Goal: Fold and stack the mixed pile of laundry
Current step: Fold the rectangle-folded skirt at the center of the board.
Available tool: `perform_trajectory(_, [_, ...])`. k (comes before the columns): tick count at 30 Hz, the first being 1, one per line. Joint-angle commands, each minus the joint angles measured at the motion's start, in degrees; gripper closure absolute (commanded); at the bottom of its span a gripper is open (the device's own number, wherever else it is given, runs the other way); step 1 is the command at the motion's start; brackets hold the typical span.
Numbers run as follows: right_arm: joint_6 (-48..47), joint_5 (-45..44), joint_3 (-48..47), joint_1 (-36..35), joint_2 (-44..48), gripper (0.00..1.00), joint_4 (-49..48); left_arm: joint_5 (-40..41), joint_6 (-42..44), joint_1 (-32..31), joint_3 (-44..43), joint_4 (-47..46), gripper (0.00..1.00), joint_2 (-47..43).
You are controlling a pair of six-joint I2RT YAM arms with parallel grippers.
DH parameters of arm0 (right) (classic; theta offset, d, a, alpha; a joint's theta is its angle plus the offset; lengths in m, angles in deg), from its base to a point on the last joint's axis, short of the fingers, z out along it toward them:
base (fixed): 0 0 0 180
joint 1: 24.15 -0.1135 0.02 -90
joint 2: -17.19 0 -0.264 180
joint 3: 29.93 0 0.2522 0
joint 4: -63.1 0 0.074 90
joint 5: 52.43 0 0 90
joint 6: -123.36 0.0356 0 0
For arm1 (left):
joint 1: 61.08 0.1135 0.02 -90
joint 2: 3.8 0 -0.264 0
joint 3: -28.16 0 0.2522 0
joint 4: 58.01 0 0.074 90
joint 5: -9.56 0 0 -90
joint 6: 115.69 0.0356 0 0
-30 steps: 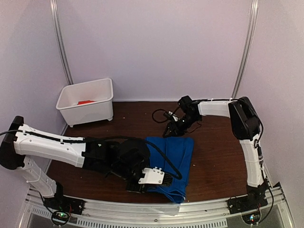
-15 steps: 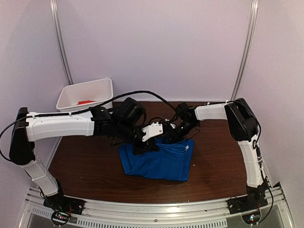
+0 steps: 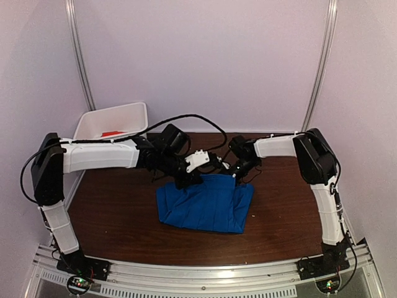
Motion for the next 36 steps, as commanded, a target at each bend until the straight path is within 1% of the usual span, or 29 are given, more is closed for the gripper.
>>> perform_trajectory(1, [0.05,0.08,-3.82,-0.32,1.23,0.66,2.98,3.94,1.18,0.77,1.72,-9.25,1.0,2.2])
perform_trajectory(4, [1.73,-4.56,-6.44,0.96,1.87,0.58,4.09,4.88,1.07,0.76,2.91,-11.98,1.0,3.35])
perform_trajectory(5, [2.58,-6.41,-7.23,1.81,2.44,0.57,4.26,6.36,0.88,0.8,2.93,-12.58,1.0,3.76])
perform_trajectory(7, [6.68,-9.53,-7.9,4.13,4.44,0.53,3.11,10.04,-0.09,0.96,2.87,-13.59,0.95,4.49])
perform_trajectory(9, [10.23,-11.05,-7.78,7.31,6.64,0.49,1.05,15.12,-1.81,1.15,2.49,-14.93,0.86,4.81])
perform_trajectory(12, [13.95,-13.51,-7.81,10.93,10.13,0.46,-0.48,17.28,-3.21,1.65,1.27,-14.55,0.71,5.08])
perform_trajectory(14, [15.54,-15.05,-7.53,12.63,12.74,0.45,-0.52,19.51,-4.58,2.08,0.1,-13.05,0.64,5.06])
perform_trajectory(15, [15.85,-15.4,-7.1,13.12,14.27,0.44,-0.36,21.37,-5.52,2.32,-0.86,-11.99,0.58,4.84])
perform_trajectory(16, [16.07,-15.83,-6.38,13.18,15.91,0.44,-0.13,23.31,-6.89,2.65,-1.72,-10.7,0.54,4.58])
perform_trajectory(17, [16.31,-15.68,-4.81,13.16,17.6,0.43,0.03,24.09,-8.22,2.96,-2.33,-9.41,0.52,3.93])
perform_trajectory(19, [18.3,-14.42,-0.1,12.43,21.82,0.43,-1.7,24.1,-11.64,3.63,-2.15,-7.14,0.52,1.8])
perform_trajectory(20, [19.51,-14.16,2.97,11.42,24.43,0.43,-3.23,23.61,-14.59,3.99,-1.41,-6.58,0.5,0.16])
perform_trajectory(22, [22.11,-13.93,9.5,8.44,29.3,0.44,-6.56,20.19,-18.65,4.18,1.38,-6.01,0.42,-3.44])
perform_trajectory(23, [23.35,-14.18,12.71,6.52,31.65,0.45,-8.18,15.98,-19.25,4.19,2.9,-5.82,0.41,-4.97])
perform_trajectory(25, [26.07,-14.85,17.99,2.81,35.29,0.46,-11.06,8.39,-22.33,3.74,5.82,-4.93,0.44,-7.62])
perform_trajectory(27, [29.63,-15.11,22.59,-0.59,38.17,0.47,-14.89,2.01,-26.03,3.51,9.57,-5.65,0.5,-9.77])
perform_trajectory(29, [34.3,-14.15,26.62,-3.22,39.77,0.47,-19.63,-3.19,-31.03,3.33,14.03,-10.12,0.57,-11.32])
perform_trajectory(30, [36.45,-13.35,28.52,-3.87,39.78,0.48,-22.26,-4.99,-33.69,3.29,15.98,-12.33,0.59,-11.67])
perform_trajectory(32, [39.37,-12.15,31.96,-4.82,38.95,0.49,-27.57,-7.19,-38.93,3.18,18.99,-17.37,0.62,-11.31])
perform_trajectory(36, [43.83,-9.89,33.96,-5.01,34.23,0.5,-36.66,-10.21,-47.26,3.24,21.01,-27.03,0.62,-7.32])
